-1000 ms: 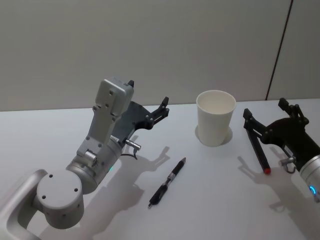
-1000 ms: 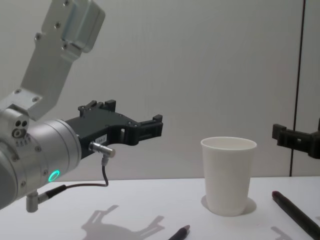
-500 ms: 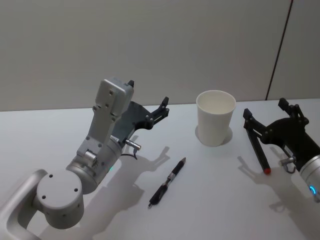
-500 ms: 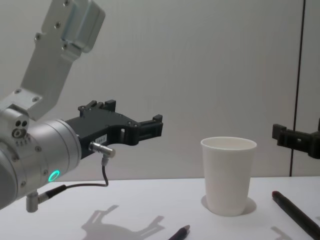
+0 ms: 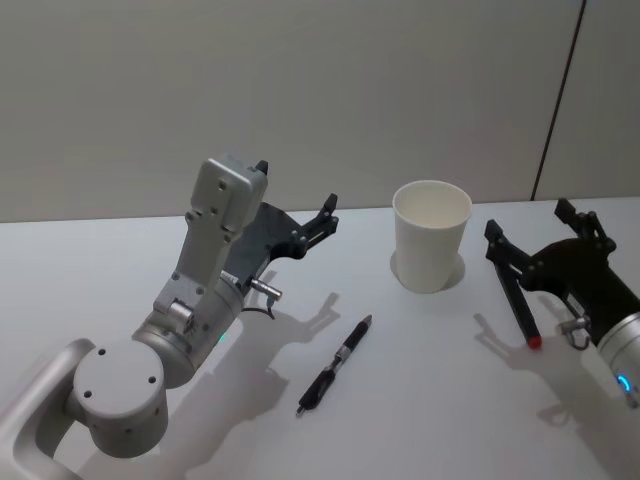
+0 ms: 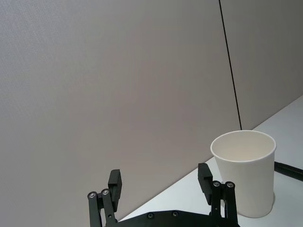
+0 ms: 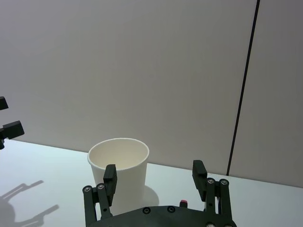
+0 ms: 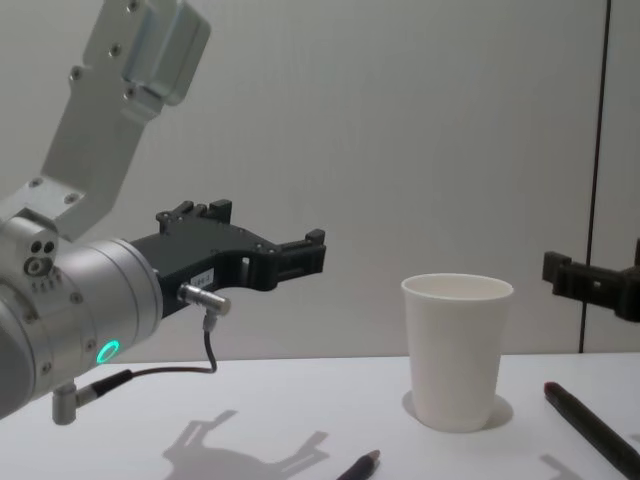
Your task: Place the pen into the pen holder.
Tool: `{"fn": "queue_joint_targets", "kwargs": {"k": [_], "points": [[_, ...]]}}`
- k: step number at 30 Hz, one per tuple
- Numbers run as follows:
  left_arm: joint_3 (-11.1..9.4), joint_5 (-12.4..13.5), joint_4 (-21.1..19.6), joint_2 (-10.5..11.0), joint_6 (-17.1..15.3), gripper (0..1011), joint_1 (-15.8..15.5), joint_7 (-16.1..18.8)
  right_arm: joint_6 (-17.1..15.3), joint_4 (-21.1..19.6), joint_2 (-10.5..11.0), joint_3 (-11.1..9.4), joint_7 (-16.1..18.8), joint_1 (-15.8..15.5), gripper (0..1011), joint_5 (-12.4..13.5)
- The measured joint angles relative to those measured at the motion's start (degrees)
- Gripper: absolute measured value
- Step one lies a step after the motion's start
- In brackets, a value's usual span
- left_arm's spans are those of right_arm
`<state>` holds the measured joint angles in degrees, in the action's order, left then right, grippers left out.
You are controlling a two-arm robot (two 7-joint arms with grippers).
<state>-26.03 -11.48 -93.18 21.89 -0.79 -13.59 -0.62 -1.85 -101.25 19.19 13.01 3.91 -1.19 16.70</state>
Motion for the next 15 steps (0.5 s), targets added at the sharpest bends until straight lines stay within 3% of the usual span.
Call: {"fn": "queue_joint_targets", "kwargs": {"k": [15], "points": [[0.0,0.0,0.0,0.0,0.0,1001,0.0,0.0,-0.5,-2.4,-0.2,0.3,-3.1,-3.0,1001,1.5]]}}
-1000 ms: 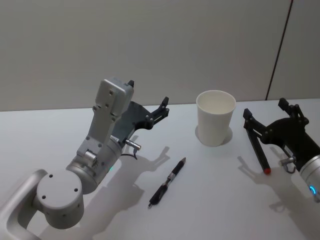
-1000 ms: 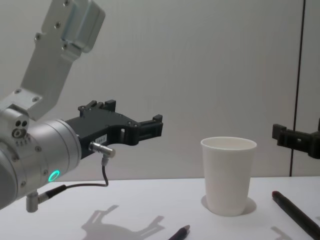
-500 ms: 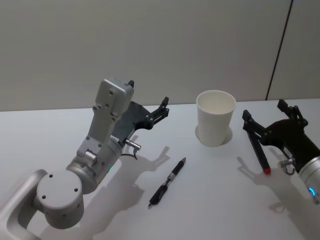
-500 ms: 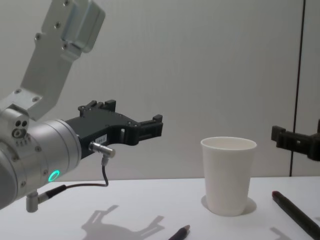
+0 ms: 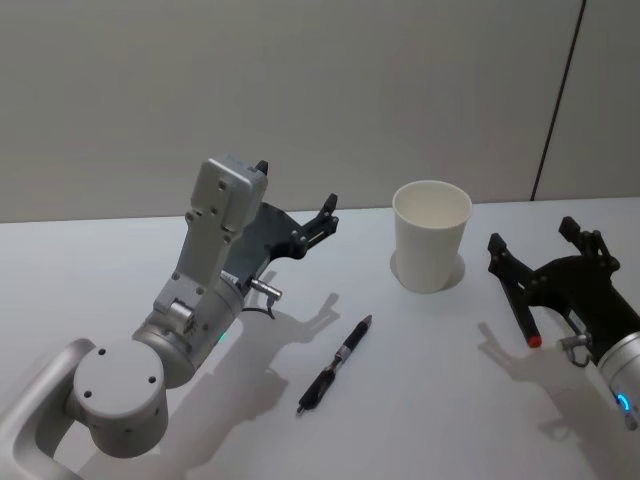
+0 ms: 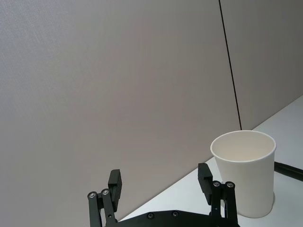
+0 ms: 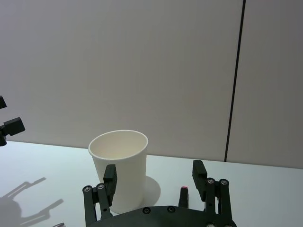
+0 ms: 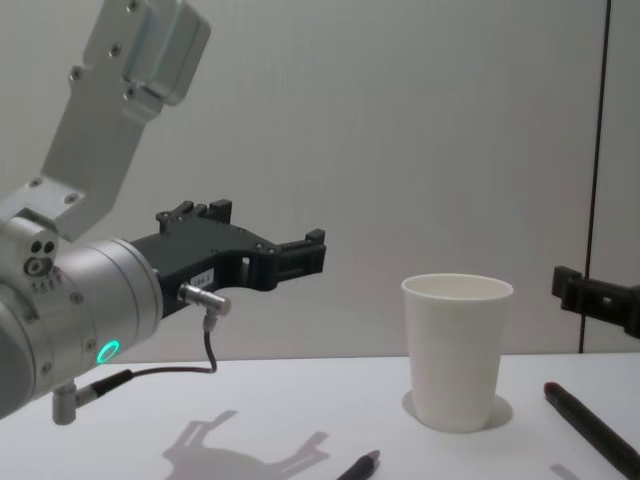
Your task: Place the pen into the pen holder.
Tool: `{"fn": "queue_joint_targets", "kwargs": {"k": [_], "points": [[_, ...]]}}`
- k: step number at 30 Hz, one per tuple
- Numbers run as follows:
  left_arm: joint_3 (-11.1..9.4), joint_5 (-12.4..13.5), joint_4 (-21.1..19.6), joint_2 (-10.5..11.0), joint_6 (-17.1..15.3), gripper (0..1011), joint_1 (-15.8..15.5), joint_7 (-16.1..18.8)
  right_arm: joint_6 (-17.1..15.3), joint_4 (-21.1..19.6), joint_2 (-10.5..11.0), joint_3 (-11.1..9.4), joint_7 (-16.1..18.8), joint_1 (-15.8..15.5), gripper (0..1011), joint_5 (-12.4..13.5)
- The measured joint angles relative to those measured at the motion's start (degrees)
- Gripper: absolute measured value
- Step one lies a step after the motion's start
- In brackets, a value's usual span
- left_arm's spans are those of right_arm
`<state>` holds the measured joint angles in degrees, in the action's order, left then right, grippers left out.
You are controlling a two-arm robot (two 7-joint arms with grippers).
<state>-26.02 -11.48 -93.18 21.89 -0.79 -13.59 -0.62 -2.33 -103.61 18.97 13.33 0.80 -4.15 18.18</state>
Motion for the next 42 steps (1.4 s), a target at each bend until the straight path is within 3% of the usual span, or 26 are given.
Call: {"fn": "queue_joint_targets", "kwargs": {"k": [13,42], "points": [[0.0,0.0,0.0,0.0,0.0,1001,0.0,0.0,-2.8,-1.0,-0.8,-0.6,-4.5,-0.3,1002,0.2],[0.0,0.0,0.0,0.0,0.0,1001,0.0,0.0,-17.9,7.8,-7.5,0.3,-8.5,9.4,1002,-4.2]]}}
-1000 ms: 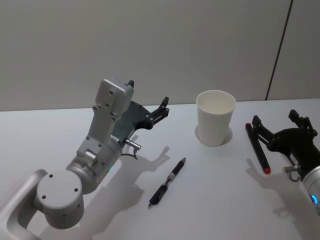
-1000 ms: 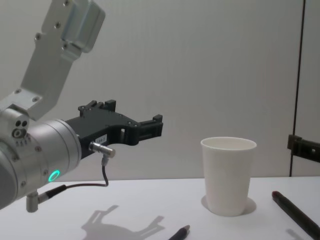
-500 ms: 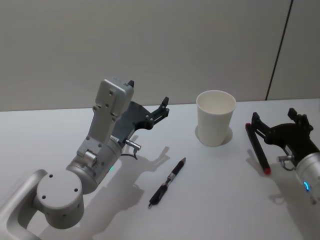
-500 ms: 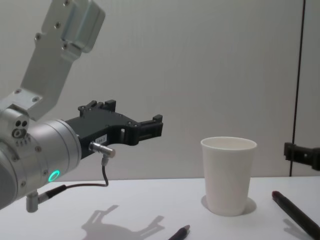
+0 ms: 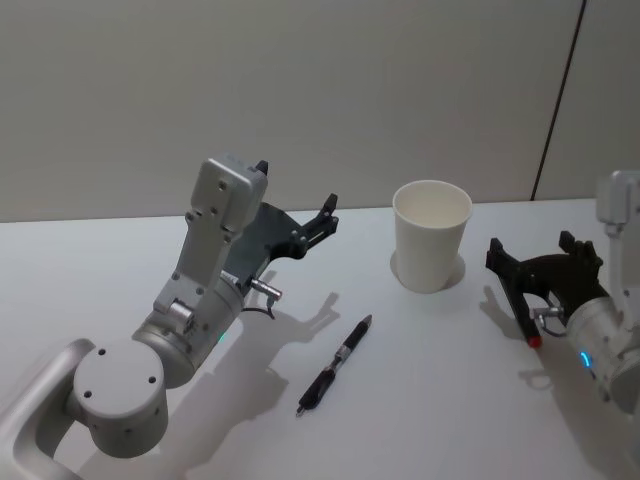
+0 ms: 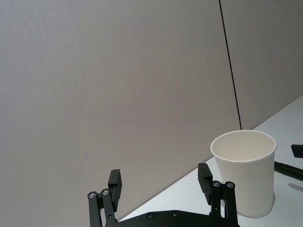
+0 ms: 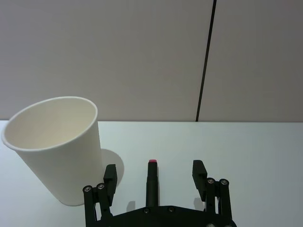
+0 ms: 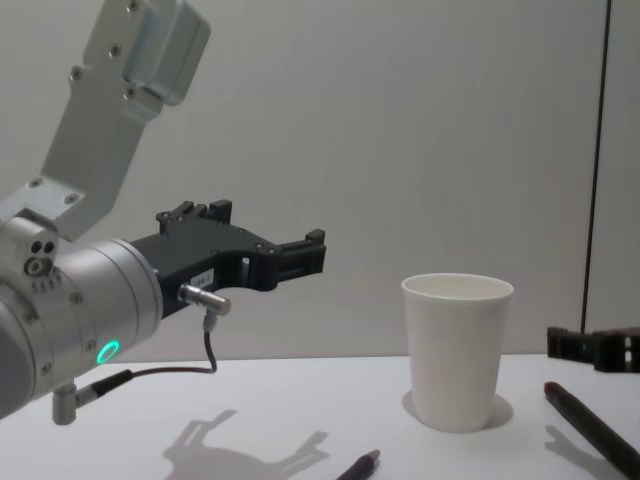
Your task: Place the pen into the pen holder.
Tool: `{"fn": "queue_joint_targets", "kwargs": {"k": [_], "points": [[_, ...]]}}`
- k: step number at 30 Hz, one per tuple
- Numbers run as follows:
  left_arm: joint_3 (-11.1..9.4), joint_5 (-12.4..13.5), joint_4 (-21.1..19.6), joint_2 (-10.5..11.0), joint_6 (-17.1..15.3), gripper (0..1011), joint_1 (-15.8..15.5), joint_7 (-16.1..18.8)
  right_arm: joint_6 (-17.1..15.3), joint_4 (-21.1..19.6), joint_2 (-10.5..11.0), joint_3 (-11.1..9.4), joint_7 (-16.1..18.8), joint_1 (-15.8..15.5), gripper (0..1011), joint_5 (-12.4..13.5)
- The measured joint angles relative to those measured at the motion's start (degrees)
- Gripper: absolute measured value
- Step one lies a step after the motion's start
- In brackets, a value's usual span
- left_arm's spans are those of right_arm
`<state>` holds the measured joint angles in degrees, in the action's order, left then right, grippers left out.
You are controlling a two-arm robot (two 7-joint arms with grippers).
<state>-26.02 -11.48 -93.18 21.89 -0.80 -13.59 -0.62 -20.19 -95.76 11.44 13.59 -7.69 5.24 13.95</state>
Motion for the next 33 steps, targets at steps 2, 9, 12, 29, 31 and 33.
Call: {"fn": "queue_joint_targets", "kwargs": {"k": [2,9,12,29,31,33], "points": [[0.0,0.0,0.0,0.0,0.0,1001,0.0,0.0,-1.0,0.6,-0.5,0.1,-0.5,0.4,1002,-0.2],[0.0,0.0,0.0,0.0,0.0,1001,0.0,0.0,-3.9,2.2,-1.9,0.4,-2.5,1.4,1001,-0.6],[0.0,0.0,0.0,0.0,0.0,1001,0.0,0.0,-4.5,2.5,-2.3,0.4,-3.1,1.5,1001,-0.7],[0.0,0.0,0.0,0.0,0.0,1001,0.0,0.0,-6.1,5.5,-4.4,0.8,-4.8,2.3,1002,-1.3],[0.0,0.0,0.0,0.0,0.0,1001,0.0,0.0,-6.2,5.8,-4.5,0.8,-4.8,2.3,1001,-1.3],[0.0,0.0,0.0,0.0,0.0,1001,0.0,0.0,-6.2,6.1,-4.7,0.9,-4.9,2.4,1001,-1.5]]}}
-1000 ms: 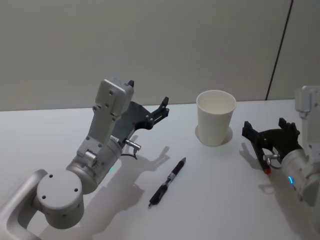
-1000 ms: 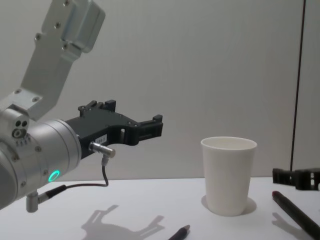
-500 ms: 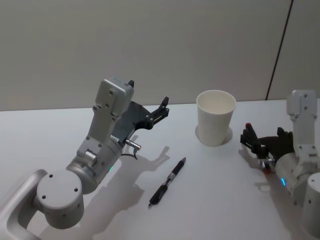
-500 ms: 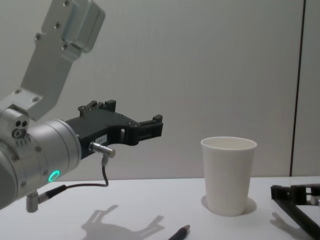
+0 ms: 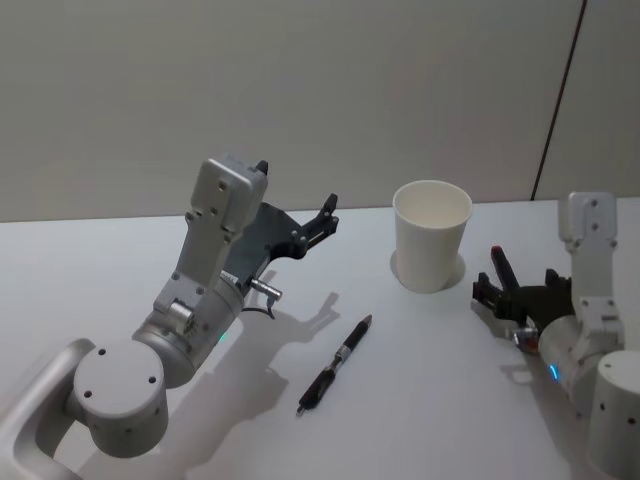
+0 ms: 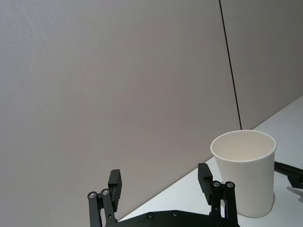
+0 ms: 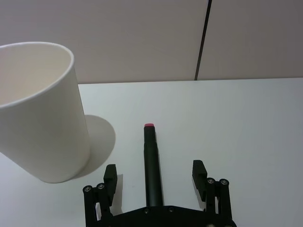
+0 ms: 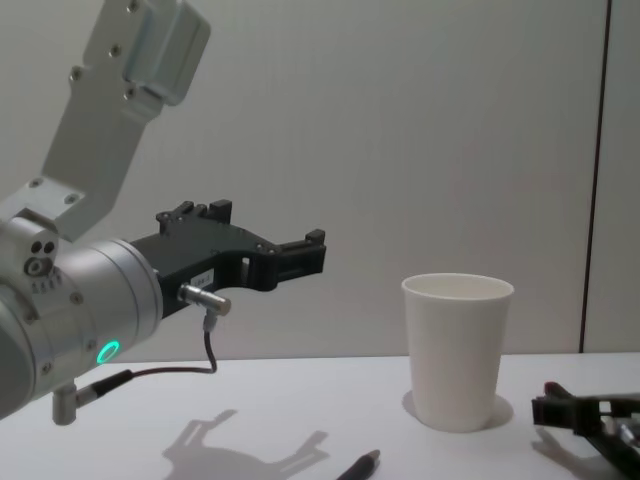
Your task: Place the pen into the pen holder.
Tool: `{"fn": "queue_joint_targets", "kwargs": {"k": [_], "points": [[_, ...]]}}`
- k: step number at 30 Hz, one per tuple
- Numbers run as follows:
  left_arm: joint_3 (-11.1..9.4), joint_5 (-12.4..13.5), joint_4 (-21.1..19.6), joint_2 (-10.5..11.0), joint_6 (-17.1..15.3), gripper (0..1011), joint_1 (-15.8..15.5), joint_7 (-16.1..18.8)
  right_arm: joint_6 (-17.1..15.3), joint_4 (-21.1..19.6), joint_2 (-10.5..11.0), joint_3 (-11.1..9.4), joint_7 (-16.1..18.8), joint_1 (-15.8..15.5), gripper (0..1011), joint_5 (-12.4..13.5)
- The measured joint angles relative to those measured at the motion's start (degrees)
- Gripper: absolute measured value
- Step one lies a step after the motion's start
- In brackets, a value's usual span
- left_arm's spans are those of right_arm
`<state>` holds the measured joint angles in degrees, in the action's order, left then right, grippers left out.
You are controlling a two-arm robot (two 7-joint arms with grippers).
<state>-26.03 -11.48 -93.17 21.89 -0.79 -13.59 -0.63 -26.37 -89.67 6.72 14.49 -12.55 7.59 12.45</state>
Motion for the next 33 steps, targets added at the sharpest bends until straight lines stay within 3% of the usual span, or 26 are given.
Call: {"fn": "queue_joint_targets", "kwargs": {"k": [19,26,33], "points": [[0.0,0.0,0.0,0.0,0.0,1001,0.0,0.0,0.2,1.6,-1.0,0.2,-0.6,0.0,1001,-1.1],[0.0,0.0,0.0,0.0,0.0,1001,0.0,0.0,0.4,1.7,-1.2,0.3,-0.6,0.0,845,-1.2],[0.0,0.0,0.0,0.0,0.0,1001,0.0,0.0,0.4,1.8,-1.2,0.3,-0.6,0.0,785,-1.3]]}}
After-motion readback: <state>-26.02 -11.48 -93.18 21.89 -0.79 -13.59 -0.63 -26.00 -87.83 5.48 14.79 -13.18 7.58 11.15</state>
